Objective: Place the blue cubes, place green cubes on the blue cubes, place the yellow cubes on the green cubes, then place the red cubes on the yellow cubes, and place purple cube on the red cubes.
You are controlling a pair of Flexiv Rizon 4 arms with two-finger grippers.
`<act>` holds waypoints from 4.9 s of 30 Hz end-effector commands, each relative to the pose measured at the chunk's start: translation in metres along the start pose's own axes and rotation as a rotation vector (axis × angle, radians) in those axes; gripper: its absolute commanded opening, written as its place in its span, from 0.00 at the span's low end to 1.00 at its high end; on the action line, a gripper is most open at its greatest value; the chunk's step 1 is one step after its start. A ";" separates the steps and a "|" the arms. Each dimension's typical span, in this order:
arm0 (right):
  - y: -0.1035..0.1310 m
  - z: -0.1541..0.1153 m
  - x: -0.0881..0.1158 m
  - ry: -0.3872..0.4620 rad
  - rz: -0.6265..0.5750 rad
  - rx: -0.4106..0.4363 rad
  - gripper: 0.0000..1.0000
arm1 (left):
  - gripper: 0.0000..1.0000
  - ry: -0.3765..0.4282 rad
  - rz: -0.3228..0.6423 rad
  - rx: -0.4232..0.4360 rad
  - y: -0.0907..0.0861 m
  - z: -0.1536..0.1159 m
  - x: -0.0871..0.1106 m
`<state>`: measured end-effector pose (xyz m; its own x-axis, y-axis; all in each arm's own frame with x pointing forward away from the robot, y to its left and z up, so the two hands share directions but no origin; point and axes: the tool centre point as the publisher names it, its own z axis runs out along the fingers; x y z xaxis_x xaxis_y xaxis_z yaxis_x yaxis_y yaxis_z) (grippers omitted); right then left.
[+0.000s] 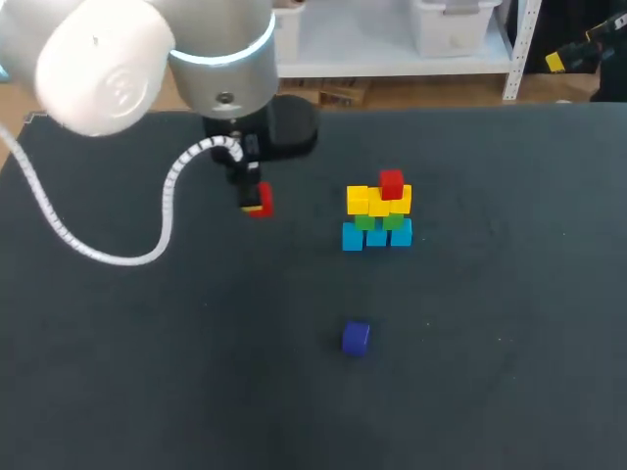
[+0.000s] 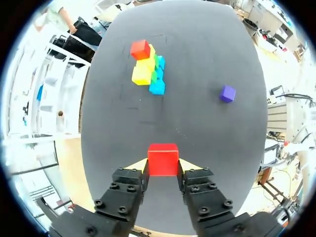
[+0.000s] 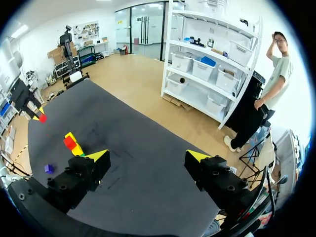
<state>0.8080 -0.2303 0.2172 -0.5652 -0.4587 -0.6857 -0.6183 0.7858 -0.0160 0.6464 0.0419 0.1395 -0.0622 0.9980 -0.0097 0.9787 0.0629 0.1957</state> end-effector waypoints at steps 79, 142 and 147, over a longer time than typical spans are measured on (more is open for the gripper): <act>0.000 0.000 0.001 -0.001 0.000 -0.001 1.00 | 0.00 0.003 0.226 0.205 0.053 0.001 -0.118; 0.000 0.000 0.001 -0.001 0.000 -0.001 1.00 | 0.00 0.034 0.104 0.321 0.041 0.046 -0.145; 0.000 0.000 0.001 -0.001 0.000 -0.001 1.00 | 0.00 0.037 0.099 0.315 0.042 0.047 -0.145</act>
<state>0.8080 -0.2303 0.2172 -0.5652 -0.4586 -0.6857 -0.6183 0.7858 -0.0159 0.7017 -0.0979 0.1023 0.0342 0.9991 0.0245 0.9930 -0.0312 -0.1137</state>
